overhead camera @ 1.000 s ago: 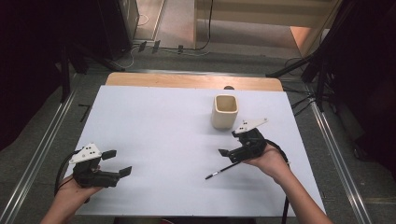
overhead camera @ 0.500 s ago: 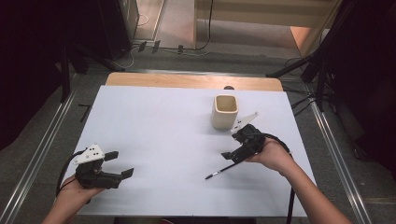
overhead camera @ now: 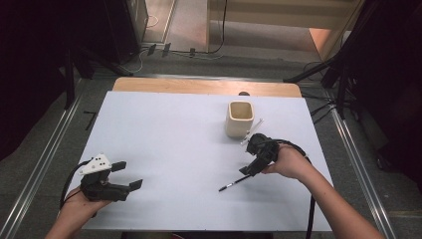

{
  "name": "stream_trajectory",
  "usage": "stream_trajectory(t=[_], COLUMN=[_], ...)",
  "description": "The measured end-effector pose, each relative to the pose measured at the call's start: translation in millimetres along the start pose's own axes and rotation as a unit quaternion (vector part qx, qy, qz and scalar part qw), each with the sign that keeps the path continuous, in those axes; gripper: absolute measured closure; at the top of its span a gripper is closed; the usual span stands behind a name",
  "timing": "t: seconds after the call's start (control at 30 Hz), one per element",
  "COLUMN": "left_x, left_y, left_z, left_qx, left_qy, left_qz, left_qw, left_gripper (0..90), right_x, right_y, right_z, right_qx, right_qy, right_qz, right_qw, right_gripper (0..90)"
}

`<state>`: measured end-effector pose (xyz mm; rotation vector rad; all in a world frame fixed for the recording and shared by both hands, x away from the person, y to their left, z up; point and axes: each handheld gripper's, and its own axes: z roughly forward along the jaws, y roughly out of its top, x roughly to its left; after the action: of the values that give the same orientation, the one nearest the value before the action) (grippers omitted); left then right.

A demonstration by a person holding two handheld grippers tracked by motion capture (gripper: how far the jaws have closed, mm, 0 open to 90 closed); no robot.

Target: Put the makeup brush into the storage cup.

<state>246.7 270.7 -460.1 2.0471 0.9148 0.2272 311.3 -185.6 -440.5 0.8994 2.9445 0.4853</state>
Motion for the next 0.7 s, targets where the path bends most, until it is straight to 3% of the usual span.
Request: stream_trajectory(t=[0.07, 0.17, 0.23, 0.27, 0.3, 0.4, 0.43, 0.5, 0.7], left_x=[-0.5, -1.3, -1.2, -1.3, -1.3, -1.4, -1.3, -1.2, -2.1], left_y=[0.3, 0.7, 0.7, 0.7, 0.7, 0.6, 0.5, 0.7, 0.6], left_z=[0.8, 1.5, 1.5, 1.4, 1.3, 1.1, 1.2, 1.2, 1.9], left_qx=[0.0, 0.003, 0.004, 0.005, 0.004, 0.003, 0.003, 0.008, 0.007], left_qy=[-0.002, -0.004, -0.003, -0.002, -0.003, -0.002, -0.002, -0.003, -0.005], left_qz=[0.001, 0.003, 0.004, 0.002, 0.002, 0.002, 0.002, 0.003, 0.004], left_qw=[1.0, 1.0, 1.0, 1.0, 1.0, 1.0, 1.0, 1.0, 1.0], left_gripper=[9.4, 9.4, 9.4, 9.4, 9.4, 9.4, 9.4, 9.4, 9.4], right_x=[0.4, 4.6, 6.9, 6.9, 6.8, 6.6, 6.6, 6.2, 4.9], right_y=[2.0, 3.8, 4.6, 4.6, 4.4, 3.3, 3.3, 2.4, 0.8], right_z=[-0.6, -3.2, -6.6, -6.6, -7.7, -10.0, -10.0, -10.5, -12.8], right_qx=[0.011, 0.018, 0.027, 0.027, 0.023, 0.026, 0.026, 0.014, -0.004], right_qy=[0.002, 0.003, 0.003, 0.003, 0.007, 0.015, 0.015, 0.026, 0.017], right_qz=[-0.019, -0.07, -0.114, -0.114, -0.139, -0.177, -0.177, -0.201, -0.246], right_qw=[0.9998, 0.9974, 0.9931, 0.9931, 0.99, 0.9837, 0.9837, 0.9791, 0.9692], right_gripper=[22.3, 24.6, 24.7, 24.7, 24.7, 24.1, 24.0, 23.6, 23.3])
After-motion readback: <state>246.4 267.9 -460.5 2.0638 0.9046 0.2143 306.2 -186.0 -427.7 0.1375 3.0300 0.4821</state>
